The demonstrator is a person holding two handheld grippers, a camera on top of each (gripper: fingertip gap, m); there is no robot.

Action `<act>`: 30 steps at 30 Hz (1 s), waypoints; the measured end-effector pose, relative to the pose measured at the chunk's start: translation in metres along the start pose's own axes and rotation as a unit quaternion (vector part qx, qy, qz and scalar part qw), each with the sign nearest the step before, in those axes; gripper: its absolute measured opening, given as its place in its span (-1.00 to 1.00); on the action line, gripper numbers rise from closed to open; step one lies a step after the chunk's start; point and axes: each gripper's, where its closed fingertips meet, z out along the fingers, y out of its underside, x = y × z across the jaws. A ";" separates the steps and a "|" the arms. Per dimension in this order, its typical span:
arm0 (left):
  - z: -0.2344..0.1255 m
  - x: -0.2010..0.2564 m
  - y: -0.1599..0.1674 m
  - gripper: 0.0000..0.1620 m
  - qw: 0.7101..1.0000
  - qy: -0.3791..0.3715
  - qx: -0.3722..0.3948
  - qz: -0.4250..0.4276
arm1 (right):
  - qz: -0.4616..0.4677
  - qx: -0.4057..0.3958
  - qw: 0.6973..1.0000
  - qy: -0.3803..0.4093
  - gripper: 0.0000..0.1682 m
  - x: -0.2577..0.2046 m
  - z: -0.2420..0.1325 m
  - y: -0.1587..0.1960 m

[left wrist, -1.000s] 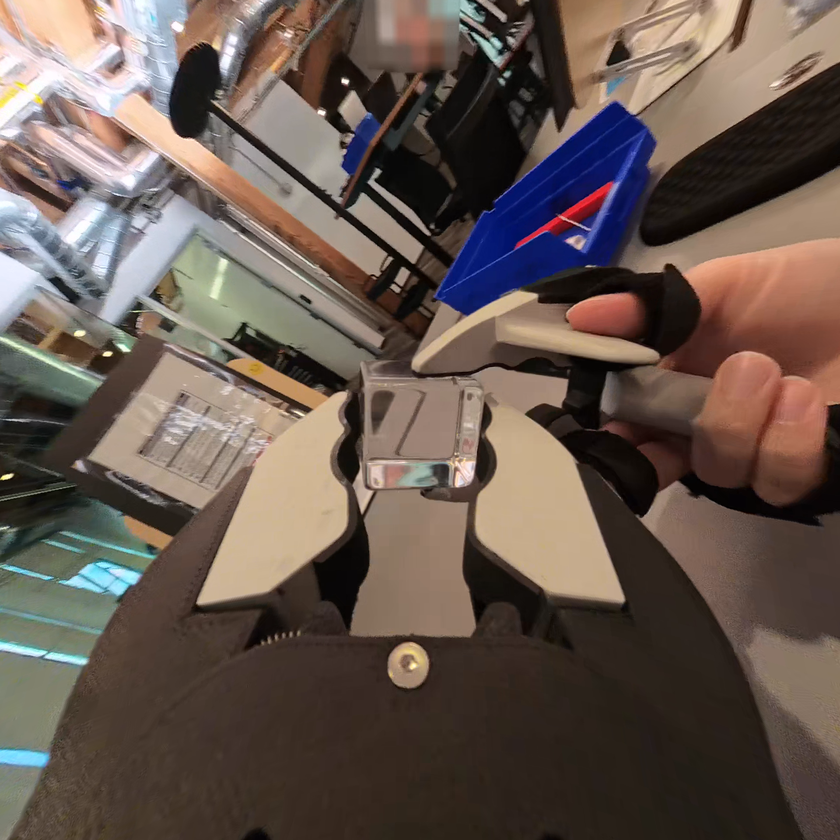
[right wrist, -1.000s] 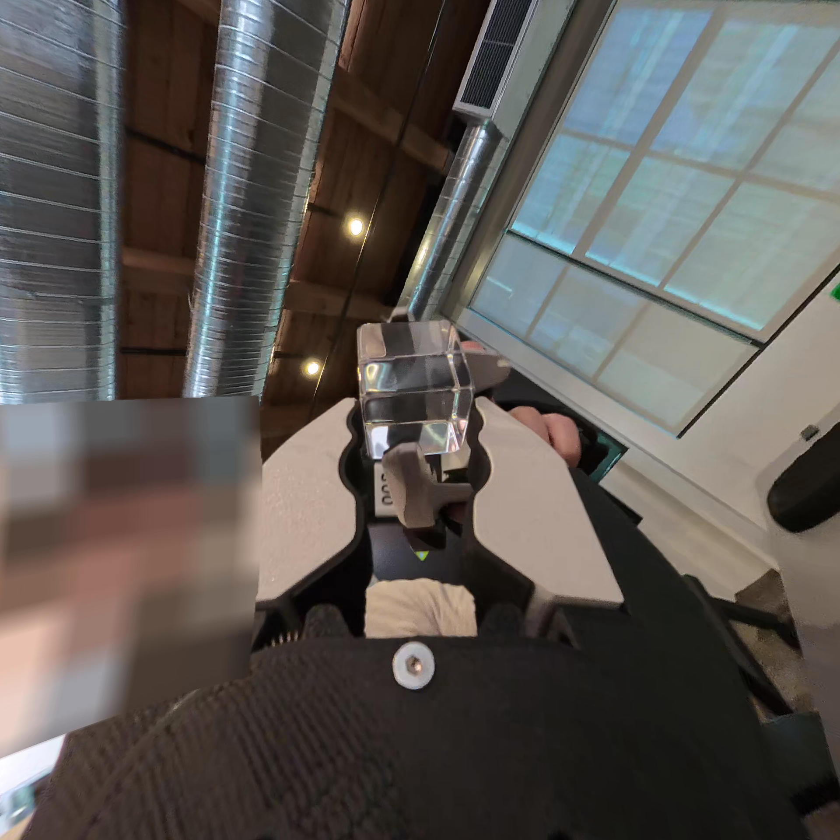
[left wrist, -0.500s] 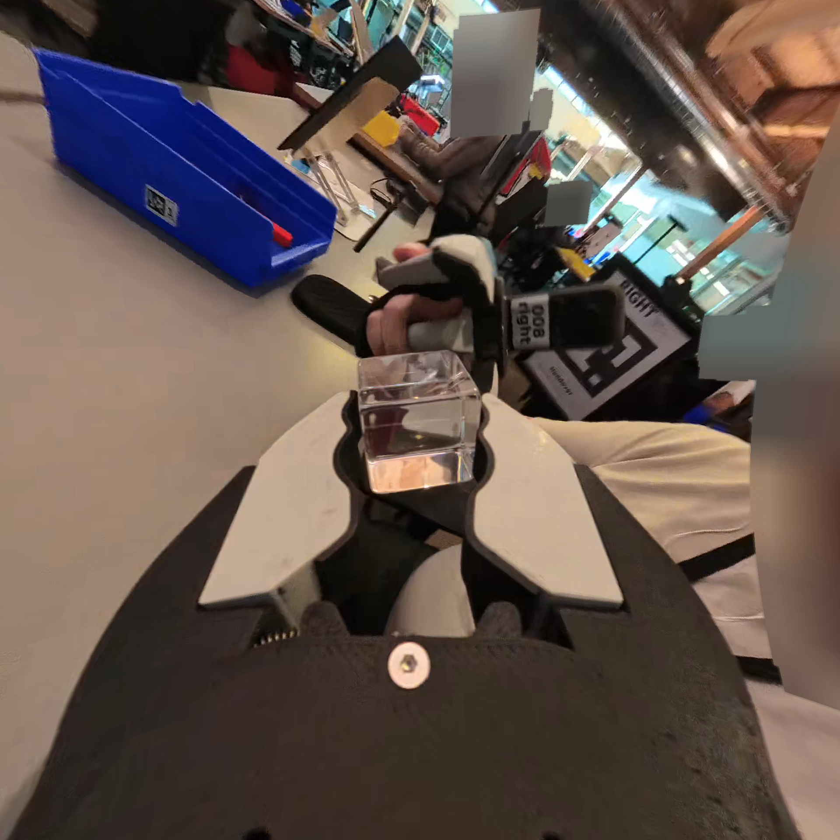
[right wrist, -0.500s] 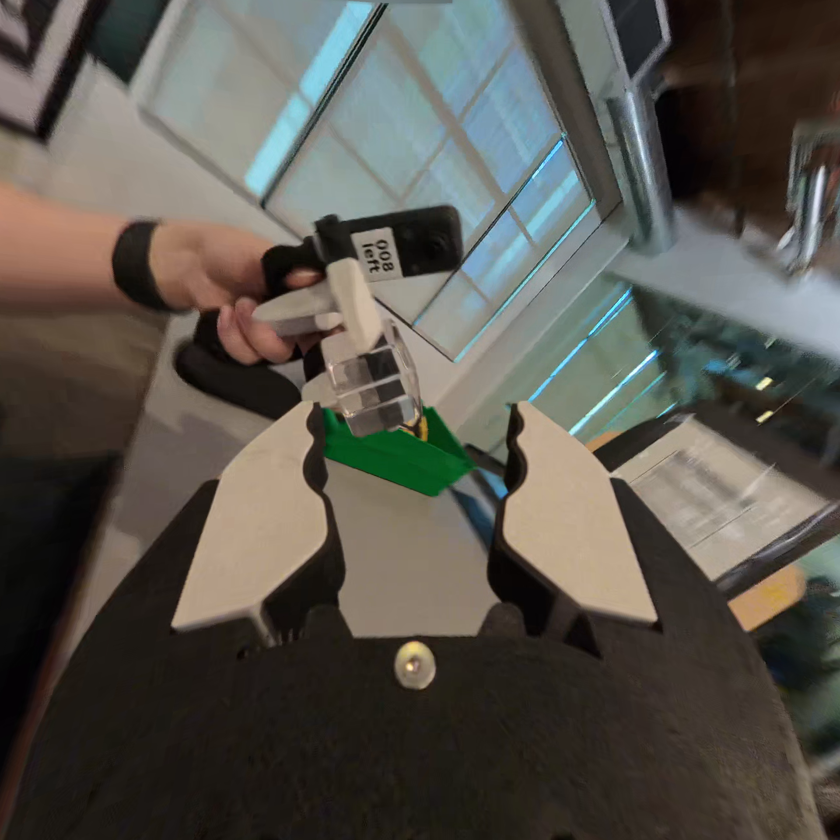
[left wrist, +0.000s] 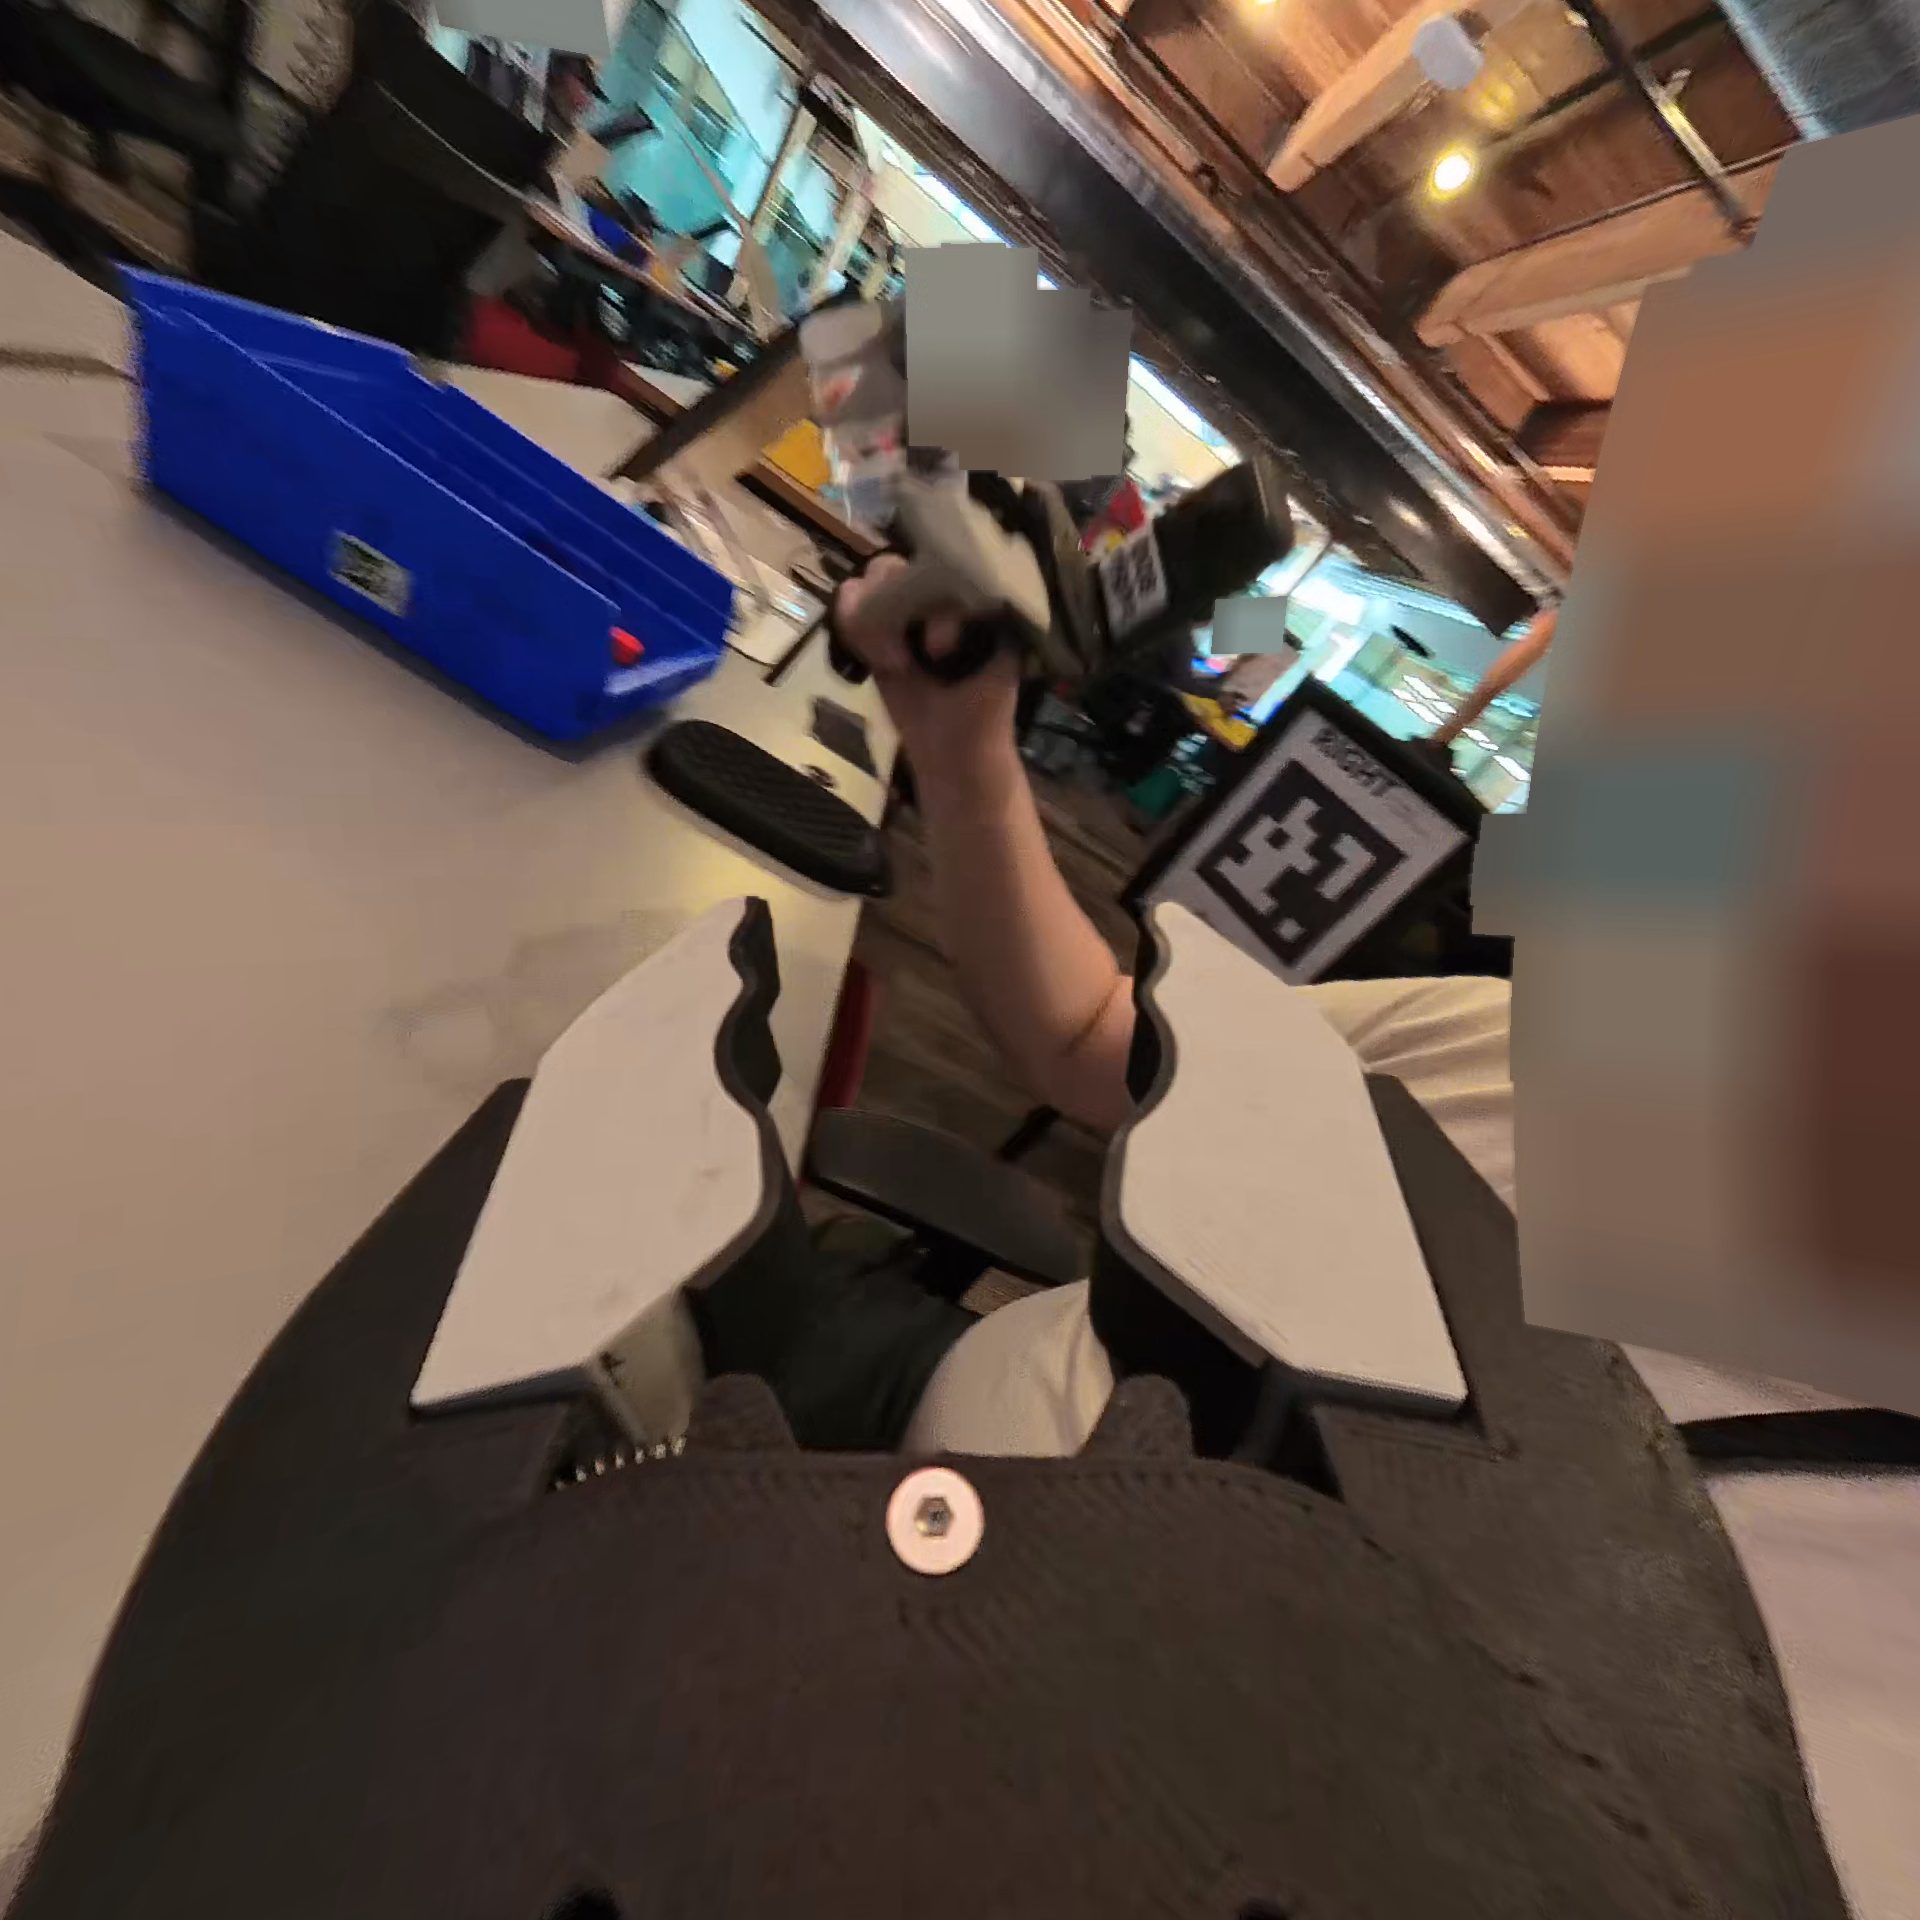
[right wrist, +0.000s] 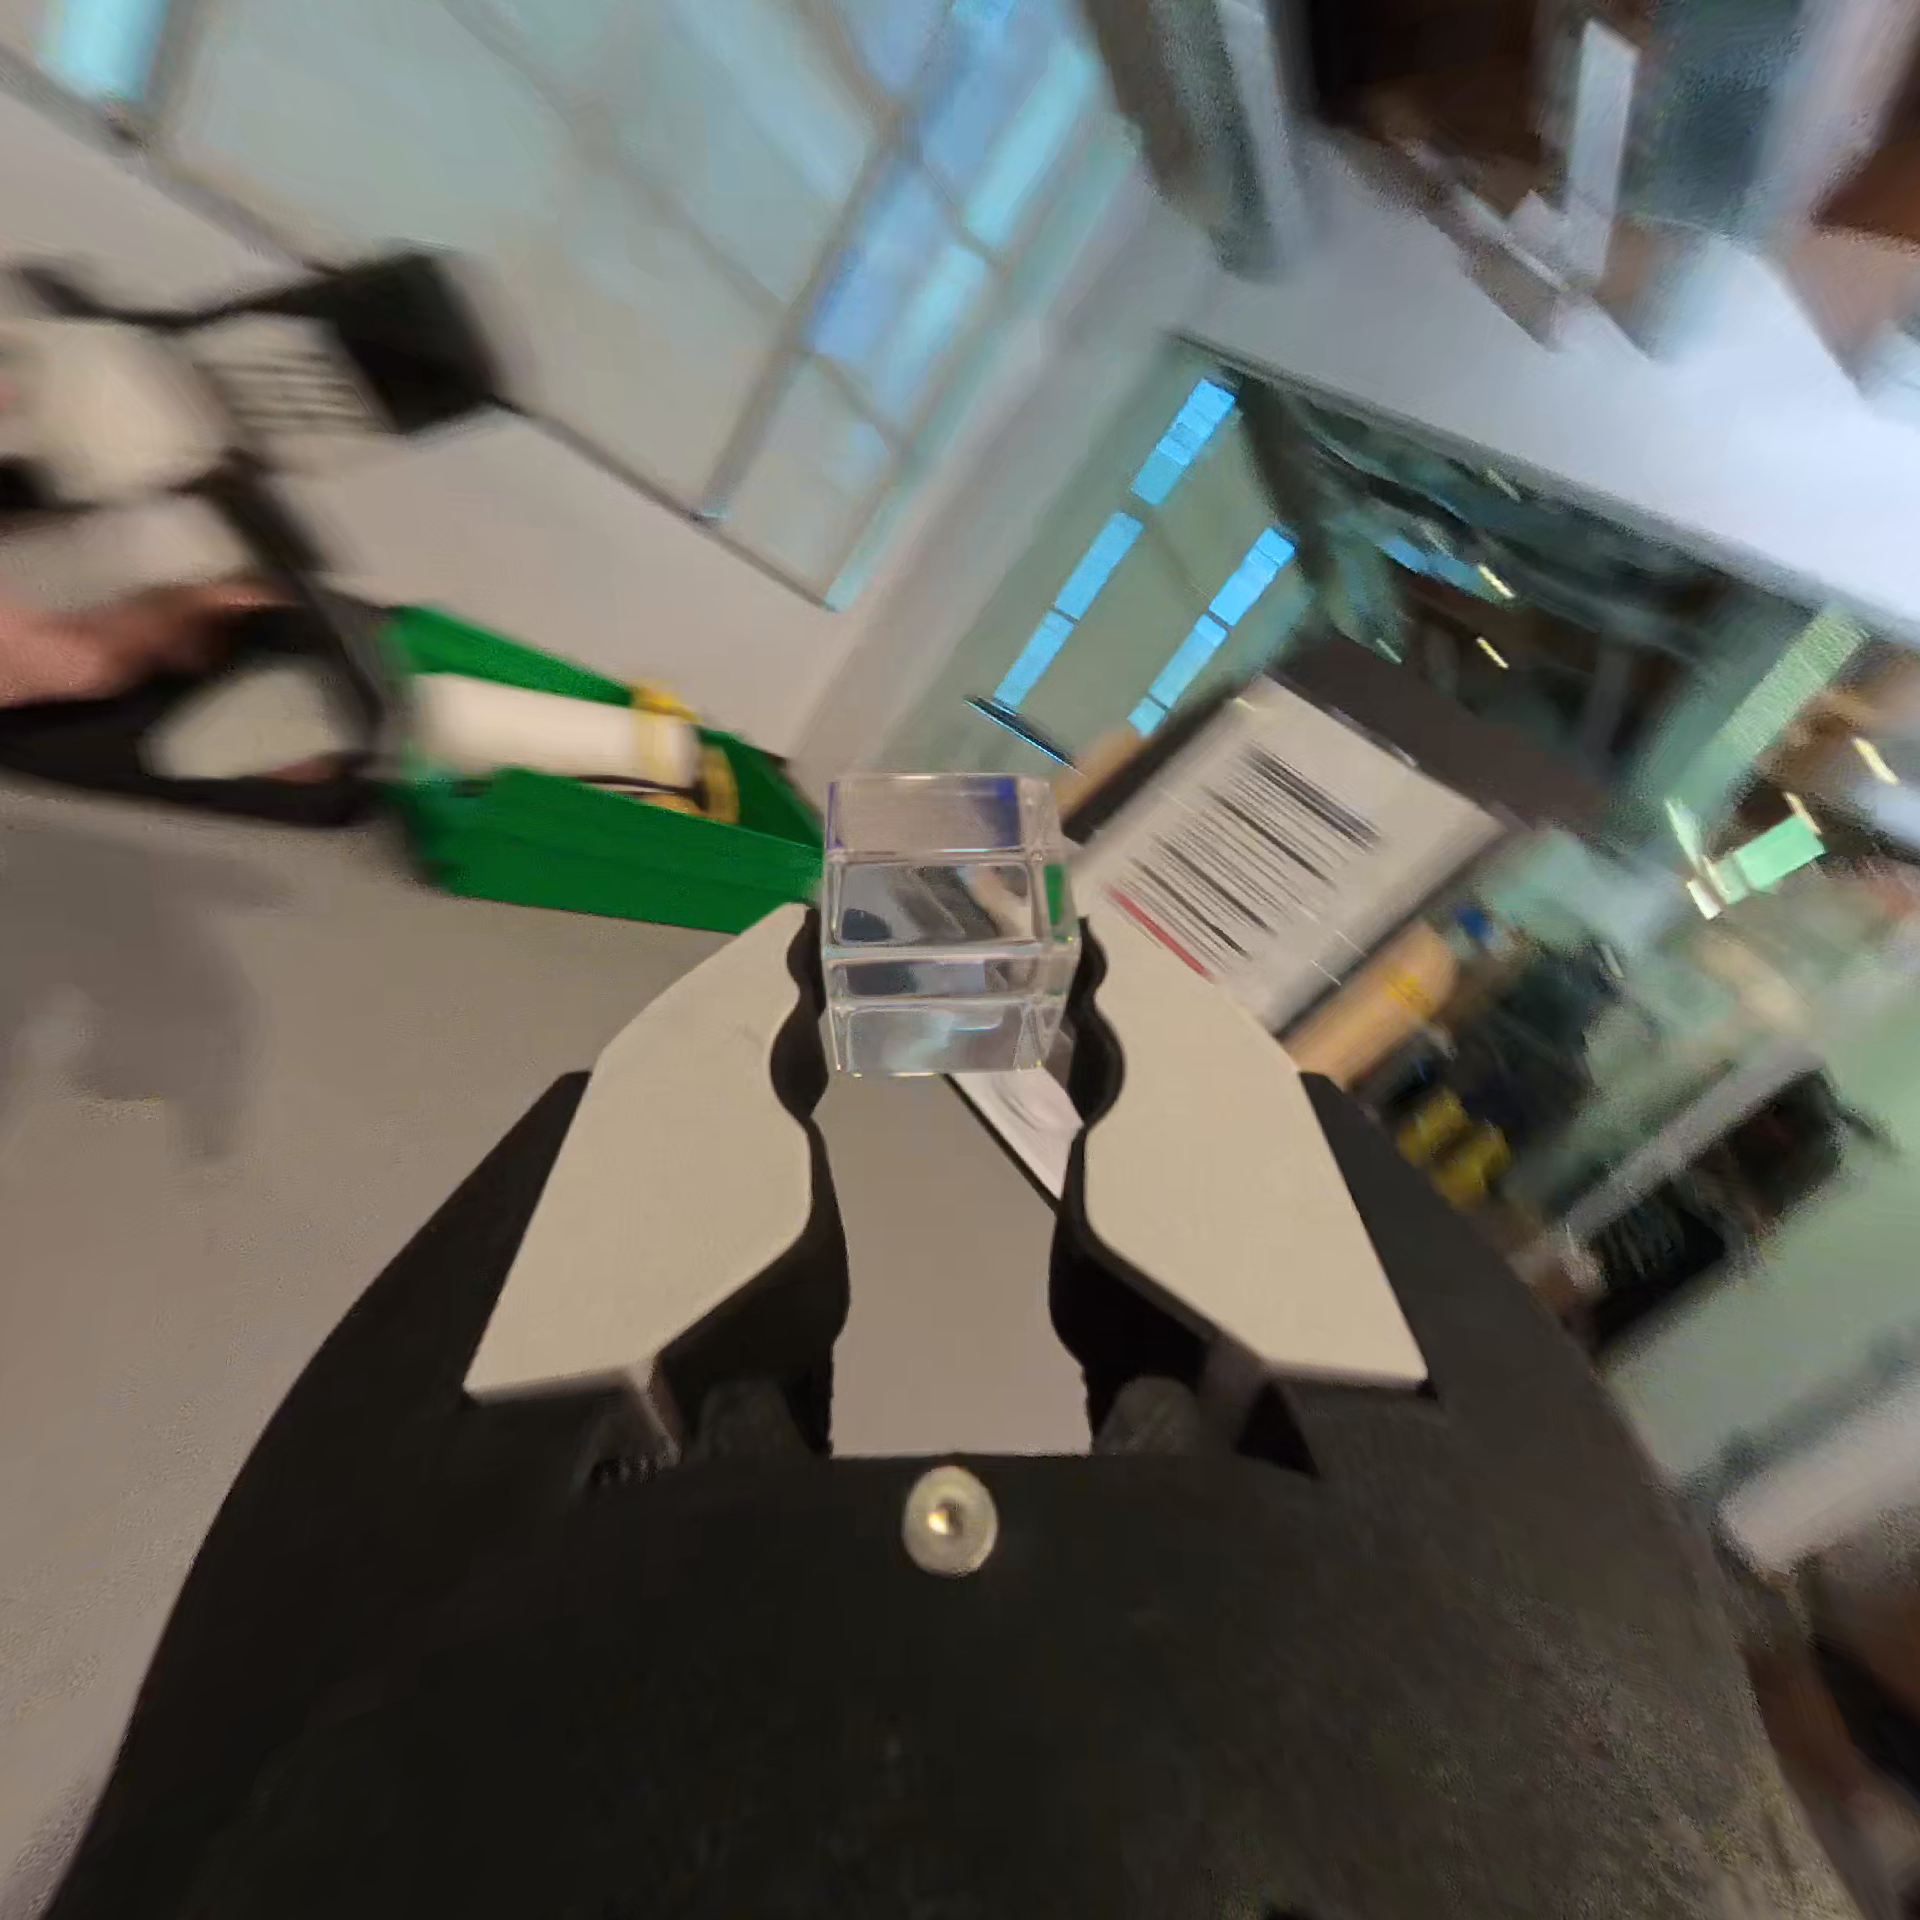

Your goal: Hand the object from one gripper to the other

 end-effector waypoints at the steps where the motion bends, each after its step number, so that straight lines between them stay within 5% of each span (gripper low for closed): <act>1: -0.011 -0.004 0.000 -0.20 1.000 -0.020 0.010 0.013 | 0.053 -0.025 0.997 0.045 -0.46 0.052 -0.014 0.018; 3: -0.032 -0.009 0.005 -0.23 0.999 -0.044 0.022 0.018 | 0.172 -0.122 0.968 0.135 -0.46 0.151 -0.043 0.086; 5: -0.048 -0.010 0.010 -0.27 0.998 -0.052 0.037 0.012 | 0.273 -0.252 0.907 0.196 -0.46 0.216 -0.073 0.176; 9: -0.069 -0.013 0.020 -0.30 0.995 -0.072 0.062 0.002 | 0.415 -0.397 0.791 0.213 -0.46 0.248 -0.102 0.311; 13: -0.085 -0.017 0.035 -0.31 0.991 -0.117 0.068 -0.012 | 0.400 -0.511 0.724 0.233 -0.45 0.257 -0.103 0.392; 18: -0.112 -0.022 0.047 -0.32 0.979 -0.190 0.066 -0.032 | 0.342 -0.635 0.651 0.235 -0.45 0.265 -0.104 0.446; 26: -0.121 -0.030 0.034 -0.33 0.975 -0.209 0.074 -0.024 | 0.336 -0.650 0.642 0.229 -0.44 0.266 -0.110 0.452; 30: -0.135 -0.045 0.014 -0.33 0.964 -0.244 0.103 -0.006 | 0.291 -0.544 0.737 0.275 -0.44 0.281 -0.105 0.398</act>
